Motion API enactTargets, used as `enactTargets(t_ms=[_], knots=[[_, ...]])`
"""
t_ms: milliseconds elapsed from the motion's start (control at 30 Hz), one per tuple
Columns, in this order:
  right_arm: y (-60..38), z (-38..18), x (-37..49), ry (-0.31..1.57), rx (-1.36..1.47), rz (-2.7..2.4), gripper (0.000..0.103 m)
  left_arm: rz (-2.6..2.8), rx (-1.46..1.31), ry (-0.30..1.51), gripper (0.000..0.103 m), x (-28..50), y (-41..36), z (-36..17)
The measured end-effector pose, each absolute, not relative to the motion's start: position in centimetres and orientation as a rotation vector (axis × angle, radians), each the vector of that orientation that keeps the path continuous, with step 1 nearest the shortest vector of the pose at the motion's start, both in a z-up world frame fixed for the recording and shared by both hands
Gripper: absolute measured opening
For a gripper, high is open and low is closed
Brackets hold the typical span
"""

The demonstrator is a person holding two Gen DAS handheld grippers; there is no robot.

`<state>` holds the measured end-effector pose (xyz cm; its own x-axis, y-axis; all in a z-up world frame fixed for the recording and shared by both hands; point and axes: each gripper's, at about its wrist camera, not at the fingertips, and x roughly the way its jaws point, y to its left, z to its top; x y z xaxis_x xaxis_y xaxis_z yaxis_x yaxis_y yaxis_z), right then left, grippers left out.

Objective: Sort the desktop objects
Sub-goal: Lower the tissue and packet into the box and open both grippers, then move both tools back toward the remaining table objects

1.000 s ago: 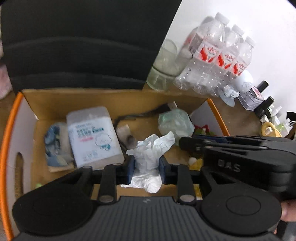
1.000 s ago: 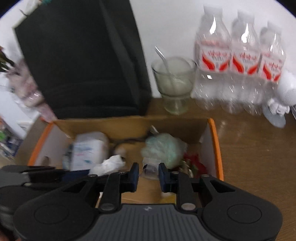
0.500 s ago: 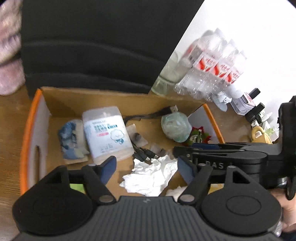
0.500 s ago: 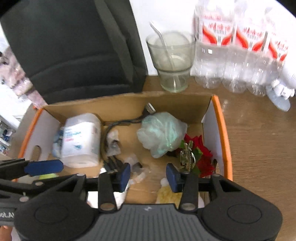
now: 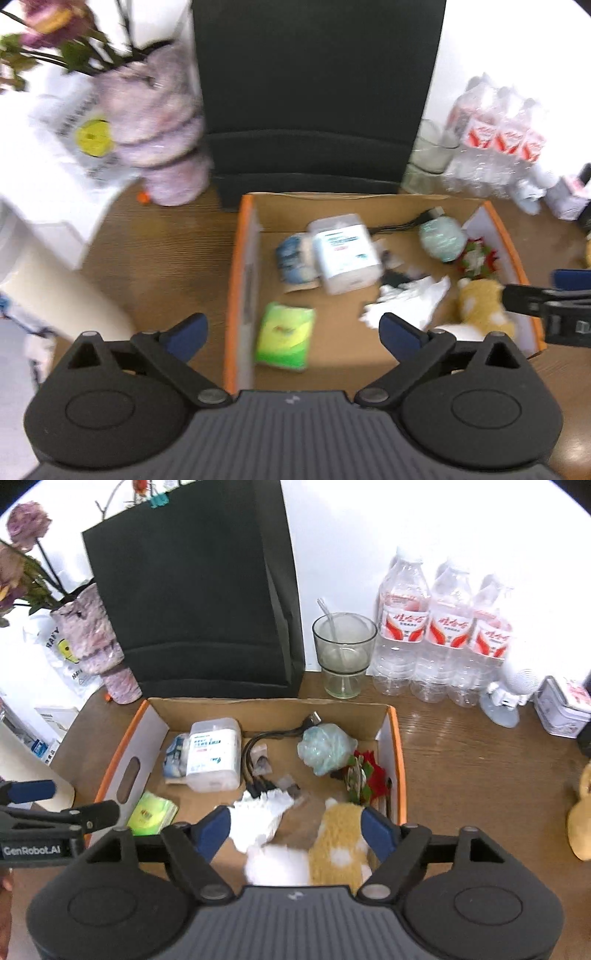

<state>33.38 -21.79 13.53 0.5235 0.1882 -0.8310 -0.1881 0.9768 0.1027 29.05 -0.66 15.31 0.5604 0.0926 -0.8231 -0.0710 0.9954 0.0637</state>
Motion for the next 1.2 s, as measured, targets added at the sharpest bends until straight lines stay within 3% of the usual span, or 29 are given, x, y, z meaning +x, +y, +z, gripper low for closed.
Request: enactTargets(t_ms=[133, 367, 633, 933, 1200], knots=[[-21.8, 14.2, 30.5, 0.939, 0.002, 0.218, 0.085, 0.149, 0.033, 0.88, 0.103, 26.2, -0.9, 16.1], [-22.1, 13.7, 23.7, 0.607, 0.052, 0.235, 0.087, 0.149, 0.072, 0.477, 0.103, 19.1, -2.4, 15.8], [-22.7, 12.0, 17.9, 0.27, 0.06, 0.236, 0.089, 0.106, -0.041, 0.296, 0.103, 14.7, -2.2, 14.5], [-23.0, 11.6, 14.3, 0.261, 0.084, 0.224, 0.089, 0.056, 0.05, 0.188, 0.103, 9.3, -3.3, 13.9], [-24.7, 8.6, 4.5, 0.362, 0.071, 0.256, 0.096, -0.036, -0.019, 0.35, 0.103, -0.5, -1.5, 8.8]])
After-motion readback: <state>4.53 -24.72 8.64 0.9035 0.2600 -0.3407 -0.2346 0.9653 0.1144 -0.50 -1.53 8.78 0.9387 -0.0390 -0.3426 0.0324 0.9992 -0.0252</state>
